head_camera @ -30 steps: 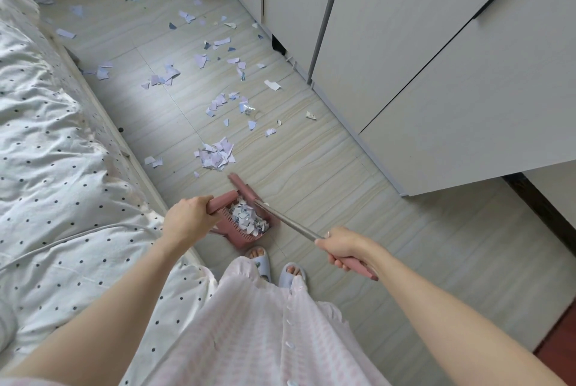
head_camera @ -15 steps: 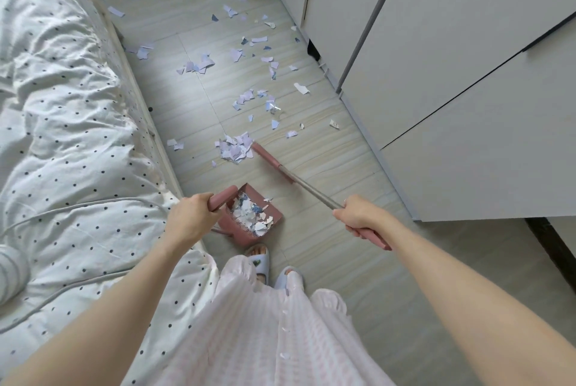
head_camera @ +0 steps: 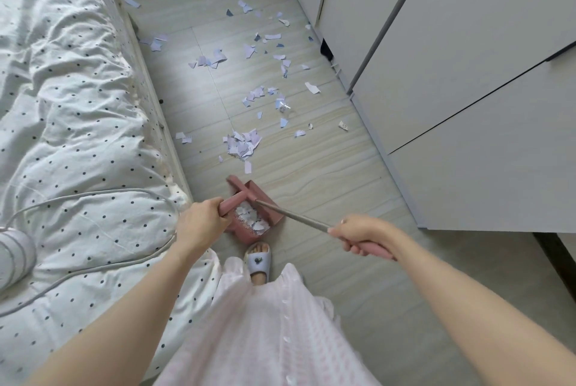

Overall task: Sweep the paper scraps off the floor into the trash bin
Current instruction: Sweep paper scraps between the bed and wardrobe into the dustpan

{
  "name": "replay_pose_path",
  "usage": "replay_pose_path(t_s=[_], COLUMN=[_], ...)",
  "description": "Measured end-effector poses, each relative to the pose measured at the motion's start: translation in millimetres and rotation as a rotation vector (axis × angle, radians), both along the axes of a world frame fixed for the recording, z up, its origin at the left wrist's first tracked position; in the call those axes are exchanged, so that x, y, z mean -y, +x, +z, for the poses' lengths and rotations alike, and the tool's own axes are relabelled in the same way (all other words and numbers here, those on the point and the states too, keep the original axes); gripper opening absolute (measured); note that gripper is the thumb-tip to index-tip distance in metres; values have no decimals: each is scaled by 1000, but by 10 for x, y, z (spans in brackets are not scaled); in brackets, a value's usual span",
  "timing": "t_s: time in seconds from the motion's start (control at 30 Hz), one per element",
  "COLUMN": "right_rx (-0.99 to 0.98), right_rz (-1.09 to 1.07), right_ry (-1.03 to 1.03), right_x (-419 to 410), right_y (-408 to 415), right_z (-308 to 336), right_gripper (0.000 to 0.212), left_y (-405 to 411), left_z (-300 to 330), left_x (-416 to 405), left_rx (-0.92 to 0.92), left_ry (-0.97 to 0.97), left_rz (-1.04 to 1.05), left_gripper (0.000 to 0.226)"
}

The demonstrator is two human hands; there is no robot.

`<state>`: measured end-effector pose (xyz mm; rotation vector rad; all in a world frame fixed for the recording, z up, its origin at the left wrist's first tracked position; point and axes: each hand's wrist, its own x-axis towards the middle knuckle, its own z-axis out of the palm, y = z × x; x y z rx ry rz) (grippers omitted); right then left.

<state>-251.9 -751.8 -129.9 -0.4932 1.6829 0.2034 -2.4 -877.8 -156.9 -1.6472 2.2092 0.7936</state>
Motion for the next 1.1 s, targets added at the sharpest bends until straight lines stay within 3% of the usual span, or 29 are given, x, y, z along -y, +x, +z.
replay_pose_path(t_s=[0.23,0.5,0.6,0.8,0.87,1.1], right_rx=[-62,-264,-302,-154,-72,7], right_rz=[4,61,126,239,191,-38], right_ry=[-93,-142,-116,-28,-20,-22], right_x=[181,170,37,-143,-143,-388], right_y=[-148,49,222,220,115,-292], right_z=[287,-37,-146,-134,-48,344], right_gripper=[35,37,29,38,39,29], left_y=[30,202,225,118,47,-250], left_z=[97,11,-11,39,80,280], left_x=[29,-116,-146,-187,-208,-223], left_rx=[-34,-35,-24,-54,-67,-69], left_ry=[-17,-30,-27,0,8,-63], left_rz=[52,170,158,116,77,-4], left_gripper=[11,22,18,9,1,9])
